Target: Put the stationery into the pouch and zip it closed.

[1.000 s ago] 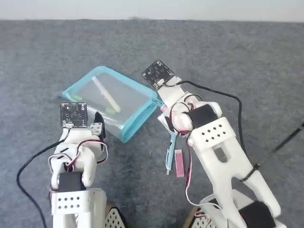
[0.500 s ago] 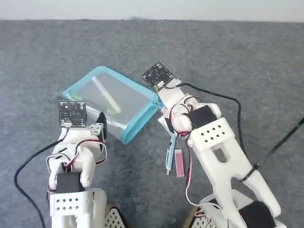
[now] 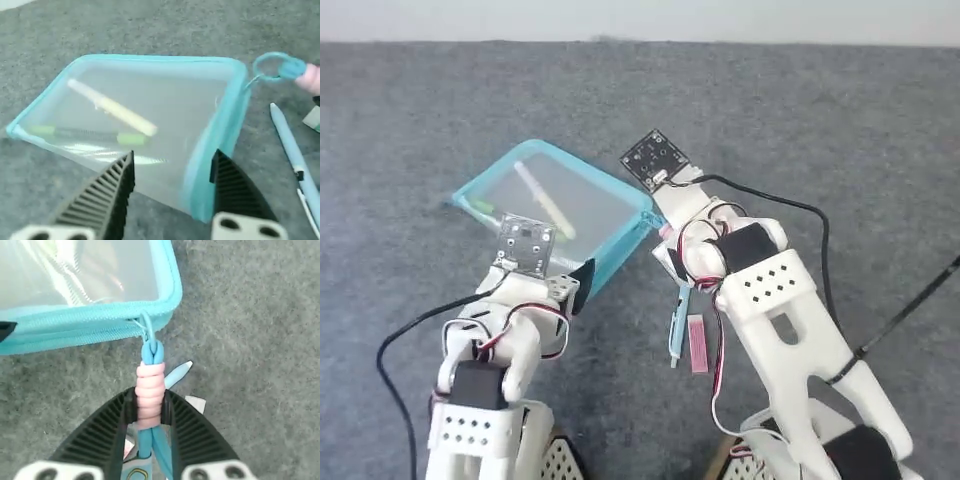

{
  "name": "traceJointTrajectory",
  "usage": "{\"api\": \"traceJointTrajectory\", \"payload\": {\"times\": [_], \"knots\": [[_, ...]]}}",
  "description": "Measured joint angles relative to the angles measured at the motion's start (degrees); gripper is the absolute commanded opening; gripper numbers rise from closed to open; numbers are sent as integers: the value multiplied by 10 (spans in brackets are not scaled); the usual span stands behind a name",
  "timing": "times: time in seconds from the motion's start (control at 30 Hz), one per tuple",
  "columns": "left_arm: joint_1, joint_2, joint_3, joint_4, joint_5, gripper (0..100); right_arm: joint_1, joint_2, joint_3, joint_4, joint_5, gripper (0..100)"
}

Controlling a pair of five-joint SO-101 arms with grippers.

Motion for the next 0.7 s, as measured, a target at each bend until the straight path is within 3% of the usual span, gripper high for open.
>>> {"api": "traceJointTrajectory", "payload": {"times": [0.7], "knots": [[37,0,0,0,-38,239,0,0,-170,176,-62,7]]}}
